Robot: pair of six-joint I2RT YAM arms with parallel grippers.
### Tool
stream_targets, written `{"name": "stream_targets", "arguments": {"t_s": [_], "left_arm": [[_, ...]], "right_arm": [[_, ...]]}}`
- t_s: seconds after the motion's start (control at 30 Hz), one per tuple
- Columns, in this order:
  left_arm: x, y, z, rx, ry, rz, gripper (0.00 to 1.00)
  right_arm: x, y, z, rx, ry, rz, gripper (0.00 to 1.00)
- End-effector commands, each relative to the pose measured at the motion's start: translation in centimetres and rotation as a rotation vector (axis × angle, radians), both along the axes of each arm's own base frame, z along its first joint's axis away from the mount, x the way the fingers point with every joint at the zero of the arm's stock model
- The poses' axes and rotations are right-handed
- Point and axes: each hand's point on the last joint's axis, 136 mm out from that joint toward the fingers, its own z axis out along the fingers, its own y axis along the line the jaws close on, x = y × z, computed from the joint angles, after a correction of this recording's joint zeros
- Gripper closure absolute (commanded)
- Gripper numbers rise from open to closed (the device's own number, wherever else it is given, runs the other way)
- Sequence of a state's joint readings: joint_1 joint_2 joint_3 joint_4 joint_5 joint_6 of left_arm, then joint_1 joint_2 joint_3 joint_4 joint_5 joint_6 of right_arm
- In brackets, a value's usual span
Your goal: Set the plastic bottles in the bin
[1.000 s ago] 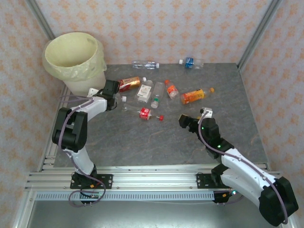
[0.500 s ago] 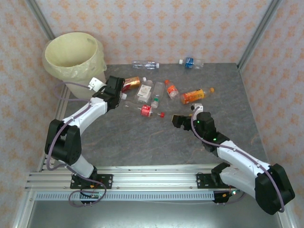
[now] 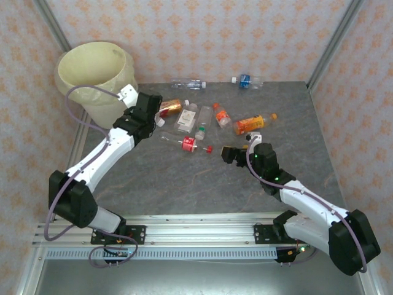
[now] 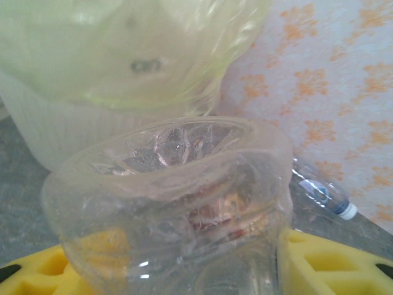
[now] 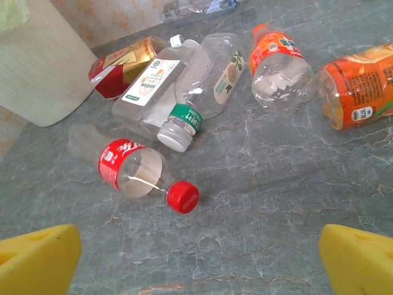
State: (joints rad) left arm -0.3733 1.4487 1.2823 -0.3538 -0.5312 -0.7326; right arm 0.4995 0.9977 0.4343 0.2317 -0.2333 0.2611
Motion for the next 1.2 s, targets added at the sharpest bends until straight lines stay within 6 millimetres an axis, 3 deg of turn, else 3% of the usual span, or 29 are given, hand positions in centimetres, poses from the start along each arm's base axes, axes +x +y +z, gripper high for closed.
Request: {"name": "stream_targets", "arguments": {"t_s": [0.0, 0.23, 0.4, 0.6, 0.77, 1.0, 1.17], "left_arm": [[-0.3, -0.5, 4.9, 0.079, -0.064, -0.084, 0.45], [0.0, 0.7, 11.3, 0.175, -0.145, -0.102, 0.45], [1.3, 2.3, 13.9, 0.141, -0.194, -0.116, 0.45], [2.5, 6.5, 15.4, 0.109, -0.228, -0.013, 0.45], [3.0, 7.4, 16.4, 0.133, -0.205, -0.01, 0.45], [2.9, 12.0, 18.6, 0.129, -0.271, 0.112, 0.46], [4.1, 15.1, 18.2, 0.168, -0.238, 0.202, 0.46]], "right_arm": [[0.8, 0.4, 2.6, 0.051, -0.063, -0.019, 0.01], [1.0, -0.1, 2.4, 0.06, -0.049, -0.056, 0.01], [1.0, -0.4, 2.3, 0.064, -0.043, -0.073, 0.01], [0.9, -1.1, 2.1, 0.048, -0.034, -0.104, 0.01], [0.8, -1.6, 2.2, 0.041, -0.04, -0.126, 0.01], [0.9, -2.0, 1.9, 0.034, -0.035, -0.149, 0.01], [0.9, -2.1, 1.9, 0.03, -0.031, -0.154, 0.01]]}}
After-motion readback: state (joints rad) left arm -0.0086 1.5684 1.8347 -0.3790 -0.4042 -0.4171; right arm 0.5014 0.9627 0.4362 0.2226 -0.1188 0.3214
